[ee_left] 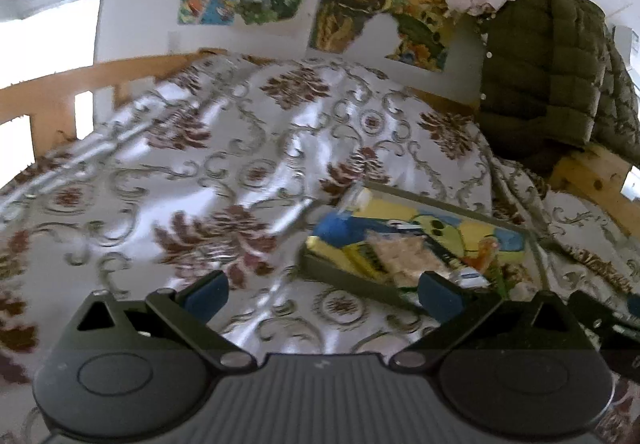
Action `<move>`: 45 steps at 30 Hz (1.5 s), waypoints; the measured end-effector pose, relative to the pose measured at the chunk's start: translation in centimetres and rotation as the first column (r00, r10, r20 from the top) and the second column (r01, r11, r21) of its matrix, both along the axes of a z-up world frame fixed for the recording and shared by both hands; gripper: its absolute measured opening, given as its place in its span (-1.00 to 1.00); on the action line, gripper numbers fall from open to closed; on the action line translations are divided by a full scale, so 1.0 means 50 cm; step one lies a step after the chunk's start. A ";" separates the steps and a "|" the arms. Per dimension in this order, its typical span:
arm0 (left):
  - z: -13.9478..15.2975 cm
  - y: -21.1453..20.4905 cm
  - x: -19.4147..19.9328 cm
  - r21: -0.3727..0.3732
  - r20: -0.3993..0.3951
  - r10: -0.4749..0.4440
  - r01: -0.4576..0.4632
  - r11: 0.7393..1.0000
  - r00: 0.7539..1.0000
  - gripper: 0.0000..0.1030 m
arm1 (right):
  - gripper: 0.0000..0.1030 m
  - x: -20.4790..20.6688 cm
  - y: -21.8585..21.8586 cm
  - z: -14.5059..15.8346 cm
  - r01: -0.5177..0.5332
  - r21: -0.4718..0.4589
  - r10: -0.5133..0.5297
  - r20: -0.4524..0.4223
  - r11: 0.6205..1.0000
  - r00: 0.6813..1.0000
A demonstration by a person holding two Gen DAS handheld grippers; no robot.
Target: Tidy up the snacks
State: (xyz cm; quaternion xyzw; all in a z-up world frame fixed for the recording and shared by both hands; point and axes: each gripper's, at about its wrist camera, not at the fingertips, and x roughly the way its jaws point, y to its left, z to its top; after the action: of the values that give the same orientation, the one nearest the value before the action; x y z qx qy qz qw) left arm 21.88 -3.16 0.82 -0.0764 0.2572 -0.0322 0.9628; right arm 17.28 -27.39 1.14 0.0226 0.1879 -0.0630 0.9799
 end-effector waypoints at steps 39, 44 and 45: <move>-0.006 0.071 -0.243 0.123 -0.004 -0.008 0.009 0.992 1.000 1.00 | 0.99 -0.224 0.056 0.007 0.059 0.038 -0.053 -0.144 0.998 0.988; -0.008 0.072 -0.243 0.126 -0.007 -0.008 0.009 0.992 1.000 1.00 | 0.99 -0.218 0.055 0.000 0.064 0.036 -0.057 -0.157 0.997 0.986; -0.008 0.073 -0.243 0.126 -0.010 -0.008 0.009 0.992 1.000 1.00 | 0.99 -0.218 0.055 -0.001 0.062 0.035 -0.056 -0.157 0.997 0.986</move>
State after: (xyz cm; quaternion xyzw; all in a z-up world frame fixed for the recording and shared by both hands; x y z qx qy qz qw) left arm 9.74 0.51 0.40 -0.0147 0.2635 -0.0196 0.9644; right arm 6.37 -24.62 1.11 0.0426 0.2643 -0.0898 0.9593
